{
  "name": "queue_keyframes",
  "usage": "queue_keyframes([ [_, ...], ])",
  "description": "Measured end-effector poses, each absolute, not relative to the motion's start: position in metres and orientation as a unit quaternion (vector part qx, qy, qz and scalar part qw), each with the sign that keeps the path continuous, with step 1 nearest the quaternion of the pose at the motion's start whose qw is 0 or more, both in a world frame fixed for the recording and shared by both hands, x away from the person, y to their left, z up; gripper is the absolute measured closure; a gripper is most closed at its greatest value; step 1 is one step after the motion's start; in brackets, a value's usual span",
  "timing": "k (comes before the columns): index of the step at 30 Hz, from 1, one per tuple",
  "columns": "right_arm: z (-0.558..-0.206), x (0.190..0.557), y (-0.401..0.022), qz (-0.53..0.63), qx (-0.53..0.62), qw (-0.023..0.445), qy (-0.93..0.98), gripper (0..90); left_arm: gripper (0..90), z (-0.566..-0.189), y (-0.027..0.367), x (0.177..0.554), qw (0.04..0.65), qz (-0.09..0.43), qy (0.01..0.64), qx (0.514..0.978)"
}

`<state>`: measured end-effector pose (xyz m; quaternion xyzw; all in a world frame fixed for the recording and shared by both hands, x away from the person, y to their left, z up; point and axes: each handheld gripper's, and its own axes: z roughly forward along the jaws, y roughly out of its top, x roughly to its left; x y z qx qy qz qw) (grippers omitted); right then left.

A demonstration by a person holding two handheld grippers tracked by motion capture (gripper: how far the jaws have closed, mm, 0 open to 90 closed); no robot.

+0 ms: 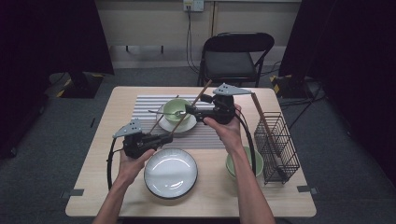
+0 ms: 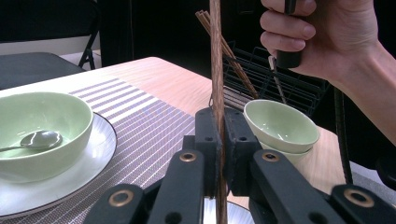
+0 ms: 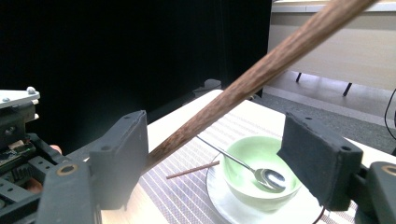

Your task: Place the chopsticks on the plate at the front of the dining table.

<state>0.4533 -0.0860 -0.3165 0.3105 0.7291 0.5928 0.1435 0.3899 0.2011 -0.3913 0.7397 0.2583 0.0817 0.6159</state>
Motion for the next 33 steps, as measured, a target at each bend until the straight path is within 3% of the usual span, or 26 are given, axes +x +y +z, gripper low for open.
queue_keyframes([
  [33,-0.318,0.459,-0.107,0.579,0.335,0.175,0.722,20.9,85.8,-0.388,0.212,0.381,0.617,0.082,0.257,0.739],
])
